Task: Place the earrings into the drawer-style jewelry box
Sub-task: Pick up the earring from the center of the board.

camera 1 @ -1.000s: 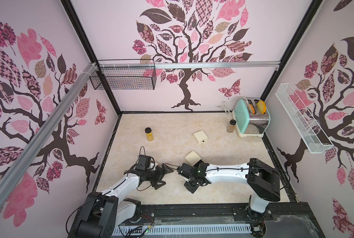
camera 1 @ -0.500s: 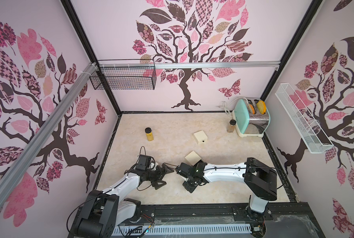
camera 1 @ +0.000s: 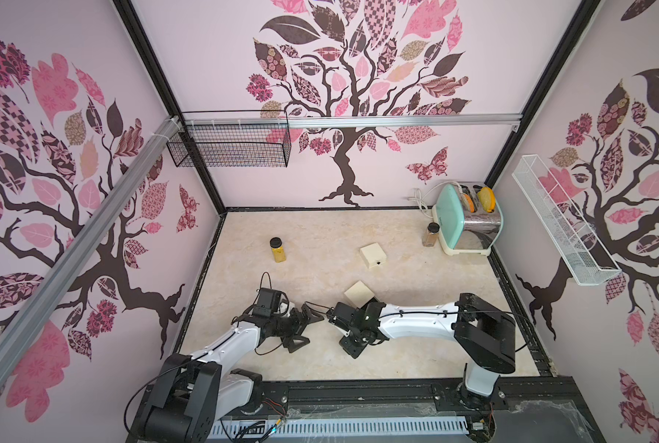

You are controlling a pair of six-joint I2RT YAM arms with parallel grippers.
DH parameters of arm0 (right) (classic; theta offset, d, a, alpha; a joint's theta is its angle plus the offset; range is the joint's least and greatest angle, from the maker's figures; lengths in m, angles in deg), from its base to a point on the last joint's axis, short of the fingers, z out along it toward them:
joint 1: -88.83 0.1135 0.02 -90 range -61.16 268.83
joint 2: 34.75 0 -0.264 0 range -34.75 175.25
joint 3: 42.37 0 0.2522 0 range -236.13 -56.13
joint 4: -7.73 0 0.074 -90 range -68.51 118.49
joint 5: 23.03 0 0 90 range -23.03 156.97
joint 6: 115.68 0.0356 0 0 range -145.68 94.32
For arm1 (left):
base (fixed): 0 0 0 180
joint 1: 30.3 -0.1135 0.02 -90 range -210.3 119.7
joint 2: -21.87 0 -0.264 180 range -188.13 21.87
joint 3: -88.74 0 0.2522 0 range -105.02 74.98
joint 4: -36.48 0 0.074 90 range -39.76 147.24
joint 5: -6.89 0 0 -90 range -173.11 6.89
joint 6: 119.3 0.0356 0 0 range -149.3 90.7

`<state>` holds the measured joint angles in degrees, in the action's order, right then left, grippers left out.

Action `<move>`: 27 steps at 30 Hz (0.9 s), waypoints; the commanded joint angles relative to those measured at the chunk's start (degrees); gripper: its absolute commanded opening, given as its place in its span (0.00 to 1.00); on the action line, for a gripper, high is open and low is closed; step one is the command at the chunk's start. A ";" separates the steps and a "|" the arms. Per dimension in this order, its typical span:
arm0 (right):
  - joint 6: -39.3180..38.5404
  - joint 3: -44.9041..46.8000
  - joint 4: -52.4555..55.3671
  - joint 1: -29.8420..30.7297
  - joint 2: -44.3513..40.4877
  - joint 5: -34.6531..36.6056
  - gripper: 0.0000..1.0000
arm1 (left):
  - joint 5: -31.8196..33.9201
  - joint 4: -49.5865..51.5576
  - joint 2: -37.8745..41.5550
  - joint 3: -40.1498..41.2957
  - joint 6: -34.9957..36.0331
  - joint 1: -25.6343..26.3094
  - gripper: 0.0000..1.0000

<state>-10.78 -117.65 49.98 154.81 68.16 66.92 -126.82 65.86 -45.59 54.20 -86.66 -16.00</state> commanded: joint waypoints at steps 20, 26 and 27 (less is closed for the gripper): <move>11.97 3.70 -3.02 -3.55 -1.88 -5.62 0.05 | 2.77 -1.56 -4.59 0.82 0.94 0.28 0.96; 13.82 4.30 -4.43 -4.53 -3.36 -7.01 0.05 | 2.09 -3.52 -6.77 0.56 0.68 0.35 0.96; 13.84 4.30 -4.33 -4.62 -3.55 -6.98 0.05 | 2.00 -3.77 -7.03 0.54 0.73 0.29 0.96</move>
<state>1.48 -113.83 45.32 150.64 65.54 60.65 -130.14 60.99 -50.49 53.63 -86.79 -16.00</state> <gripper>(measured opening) 0.054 0.957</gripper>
